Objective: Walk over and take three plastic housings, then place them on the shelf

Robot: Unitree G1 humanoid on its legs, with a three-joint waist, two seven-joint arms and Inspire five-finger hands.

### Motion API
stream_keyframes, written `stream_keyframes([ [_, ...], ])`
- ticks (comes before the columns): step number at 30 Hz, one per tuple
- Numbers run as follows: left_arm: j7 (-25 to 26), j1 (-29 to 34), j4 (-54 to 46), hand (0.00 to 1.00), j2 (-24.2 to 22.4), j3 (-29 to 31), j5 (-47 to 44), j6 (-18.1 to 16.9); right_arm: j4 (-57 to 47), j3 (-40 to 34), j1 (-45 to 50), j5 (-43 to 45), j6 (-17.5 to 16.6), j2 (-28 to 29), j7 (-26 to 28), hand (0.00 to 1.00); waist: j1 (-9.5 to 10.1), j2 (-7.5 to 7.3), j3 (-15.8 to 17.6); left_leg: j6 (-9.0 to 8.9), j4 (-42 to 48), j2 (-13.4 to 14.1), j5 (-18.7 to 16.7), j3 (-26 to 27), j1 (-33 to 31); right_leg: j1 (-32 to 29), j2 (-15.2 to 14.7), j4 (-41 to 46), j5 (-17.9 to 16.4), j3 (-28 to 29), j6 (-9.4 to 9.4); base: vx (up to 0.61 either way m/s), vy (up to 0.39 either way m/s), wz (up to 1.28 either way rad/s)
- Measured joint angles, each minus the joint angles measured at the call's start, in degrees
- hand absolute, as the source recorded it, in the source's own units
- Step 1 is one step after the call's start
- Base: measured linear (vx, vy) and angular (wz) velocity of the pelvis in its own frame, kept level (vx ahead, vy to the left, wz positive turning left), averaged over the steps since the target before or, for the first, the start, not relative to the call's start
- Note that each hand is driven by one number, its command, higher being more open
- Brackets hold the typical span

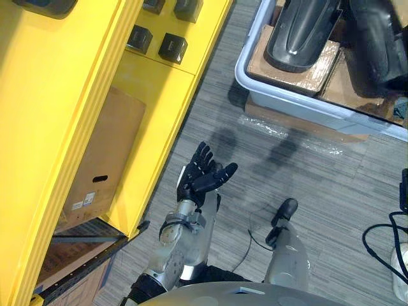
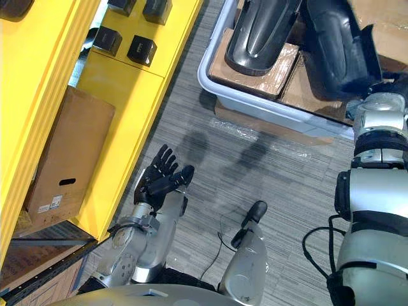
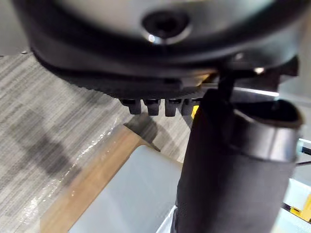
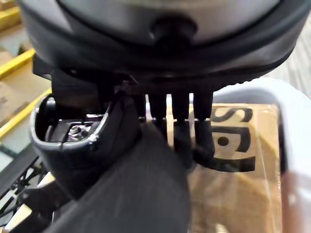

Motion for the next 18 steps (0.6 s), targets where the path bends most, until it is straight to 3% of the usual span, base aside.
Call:
stream_keyframes([
  [5,0.5,0.7,-3.3,1.0,0.6,2.6,0.0,-0.4,1.1,-3.5,0.7,4.8,1.2,2.7,-0.6,0.0,-1.11,-0.02,0.0,0.0,-1.3,0.6,0.0,0.9,3.4,2.5,0.1,0.0,-0.4,0.1,-0.6,-0.01,-0.013,-0.03],
  [10,0.6,3.4,-7.7,1.0,1.9,4.5,0.0,-0.5,2.4,-6.1,2.0,6.3,0.1,5.6,-4.1,0.0,-2.25,-0.29,0.2,-0.24,-4.7,0.9,1.2,1.2,7.8,5.5,0.1,-0.1,-1.0,0.1,-0.61,0.01,-0.029,0.0],
  [13,0.1,5.9,-10.8,1.0,2.3,5.8,0.0,-0.5,2.4,-6.6,2.7,6.1,-3.0,6.8,-6.5,0.0,-3.02,-0.7,0.5,-0.55,-7.9,1.7,2.6,1.7,10.6,6.6,0.2,-0.2,-1.1,0.1,-0.56,0.02,-0.054,-0.04],
  [18,-2.5,9.1,-16.1,1.0,4.2,7.2,0.0,-0.5,-8.9,-7.1,8.6,4.2,-8.3,9.4,-11.1,0.0,-4.95,-3.36,1.2,-1.42,-14.2,3.3,5.0,2.4,17.0,10.7,1.8,-2.1,-1.2,0.0,-0.63,0.01,-0.062,-0.06],
])
